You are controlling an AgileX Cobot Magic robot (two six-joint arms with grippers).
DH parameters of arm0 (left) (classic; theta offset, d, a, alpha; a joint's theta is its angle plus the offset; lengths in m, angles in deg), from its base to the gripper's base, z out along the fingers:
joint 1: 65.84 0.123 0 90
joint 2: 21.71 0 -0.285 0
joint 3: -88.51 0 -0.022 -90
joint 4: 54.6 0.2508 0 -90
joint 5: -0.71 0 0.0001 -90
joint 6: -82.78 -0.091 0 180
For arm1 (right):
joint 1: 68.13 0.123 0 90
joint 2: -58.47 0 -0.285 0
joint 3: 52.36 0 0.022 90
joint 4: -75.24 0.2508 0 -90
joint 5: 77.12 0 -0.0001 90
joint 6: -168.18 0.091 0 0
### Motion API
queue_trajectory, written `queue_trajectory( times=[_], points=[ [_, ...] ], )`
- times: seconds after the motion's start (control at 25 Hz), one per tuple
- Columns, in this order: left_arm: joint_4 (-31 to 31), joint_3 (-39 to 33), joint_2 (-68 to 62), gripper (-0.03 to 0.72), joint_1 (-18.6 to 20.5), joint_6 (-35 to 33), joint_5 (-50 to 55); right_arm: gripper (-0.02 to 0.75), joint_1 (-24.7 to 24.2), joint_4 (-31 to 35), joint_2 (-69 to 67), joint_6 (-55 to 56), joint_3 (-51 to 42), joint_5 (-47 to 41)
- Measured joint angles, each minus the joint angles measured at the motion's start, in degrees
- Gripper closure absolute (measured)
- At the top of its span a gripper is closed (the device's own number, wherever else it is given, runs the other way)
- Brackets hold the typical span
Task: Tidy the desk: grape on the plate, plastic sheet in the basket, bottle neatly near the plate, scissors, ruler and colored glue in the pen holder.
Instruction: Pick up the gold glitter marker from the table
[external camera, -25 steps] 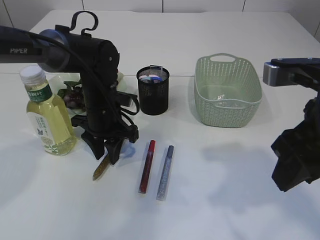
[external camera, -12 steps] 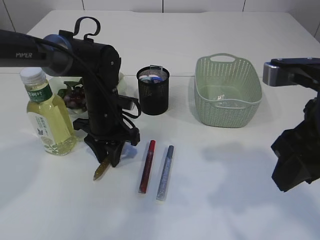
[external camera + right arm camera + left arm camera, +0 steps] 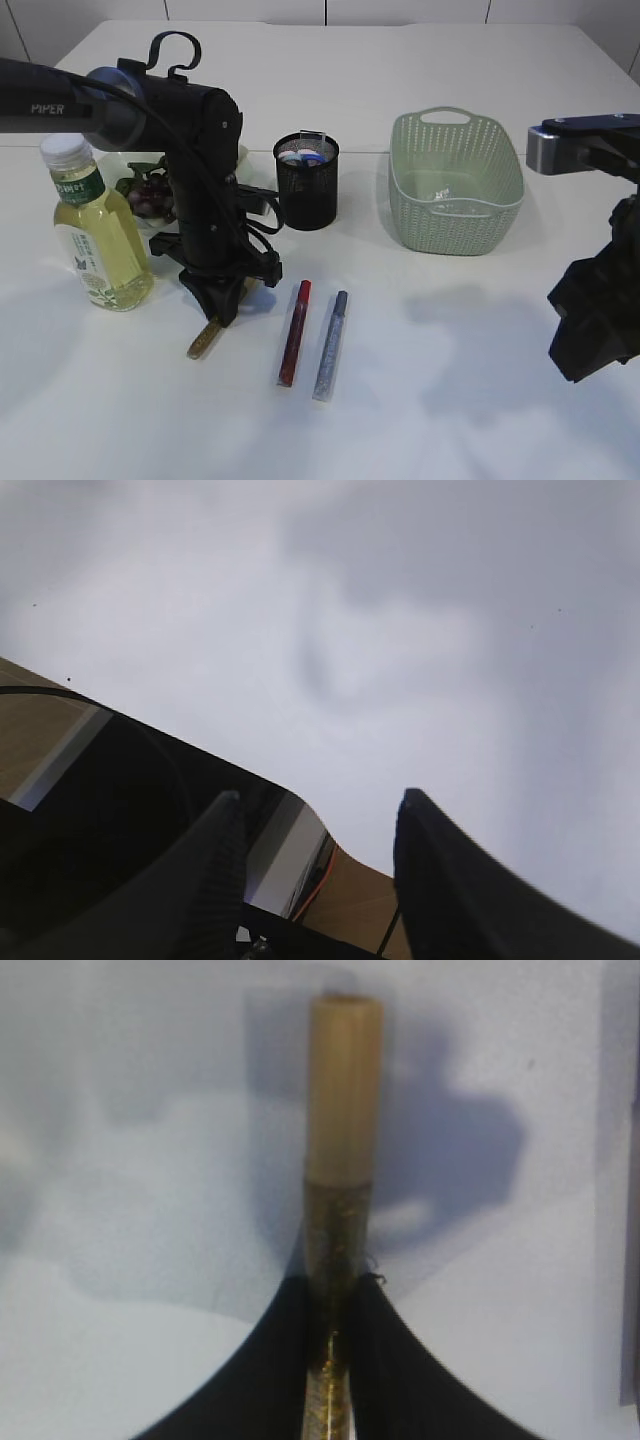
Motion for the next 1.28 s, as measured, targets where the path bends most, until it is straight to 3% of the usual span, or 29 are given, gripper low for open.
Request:
queue_trajectory(
  times=[0.64, 1.0, 1.28],
  points=[
    [-0.7, 0.0, 0.3, 0.624, 0.0, -0.1, 0.7, 0.352, 0.0, -0.2, 0.0, -0.1, 0.0, 0.0],
    [-1.2, 0.0, 6.9, 0.626, 0.0, -0.1, 0.8, 0.352, 0.0, -0.3, 0.0, -0.2, 0.0, 0.0],
    [-1.2, 0.0, 13.7, 0.626, -3.0, -0.1, -1.6, 0.352, 0.0, -0.3, 0.0, -0.3, 0.0, 0.1]
  ],
)
